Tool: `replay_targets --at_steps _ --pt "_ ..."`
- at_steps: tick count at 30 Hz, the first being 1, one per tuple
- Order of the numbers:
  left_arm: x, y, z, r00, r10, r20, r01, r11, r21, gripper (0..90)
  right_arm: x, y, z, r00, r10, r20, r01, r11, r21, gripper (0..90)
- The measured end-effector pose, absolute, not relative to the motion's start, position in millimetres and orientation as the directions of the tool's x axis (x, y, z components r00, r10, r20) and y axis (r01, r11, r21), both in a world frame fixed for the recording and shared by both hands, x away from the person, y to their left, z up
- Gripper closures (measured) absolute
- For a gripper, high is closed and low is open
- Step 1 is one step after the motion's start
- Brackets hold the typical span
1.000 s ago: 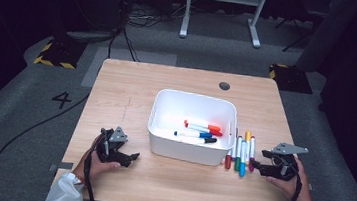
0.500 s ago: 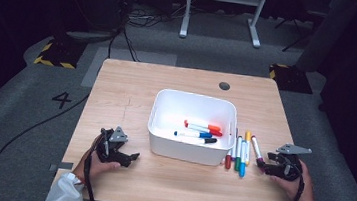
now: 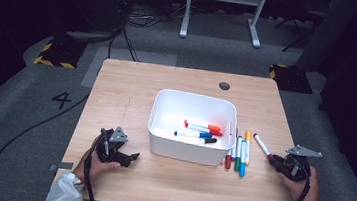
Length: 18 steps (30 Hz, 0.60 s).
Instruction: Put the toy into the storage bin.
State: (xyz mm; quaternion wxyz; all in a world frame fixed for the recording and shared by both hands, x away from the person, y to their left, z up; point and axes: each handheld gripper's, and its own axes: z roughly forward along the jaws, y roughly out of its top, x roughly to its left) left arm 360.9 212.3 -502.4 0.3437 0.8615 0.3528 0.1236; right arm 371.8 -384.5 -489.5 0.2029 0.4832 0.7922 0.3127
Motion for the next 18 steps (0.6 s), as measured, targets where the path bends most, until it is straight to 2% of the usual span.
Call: replay_targets --at_steps 18 --pt "360.7 212.2 -502.5 0.719 0.694 -0.032 0.525 -0.512 0.679 13.9 370.3 -391.4 -474.0 -0.481 0.876 0.041 0.584 0.286 0.760 75.4"
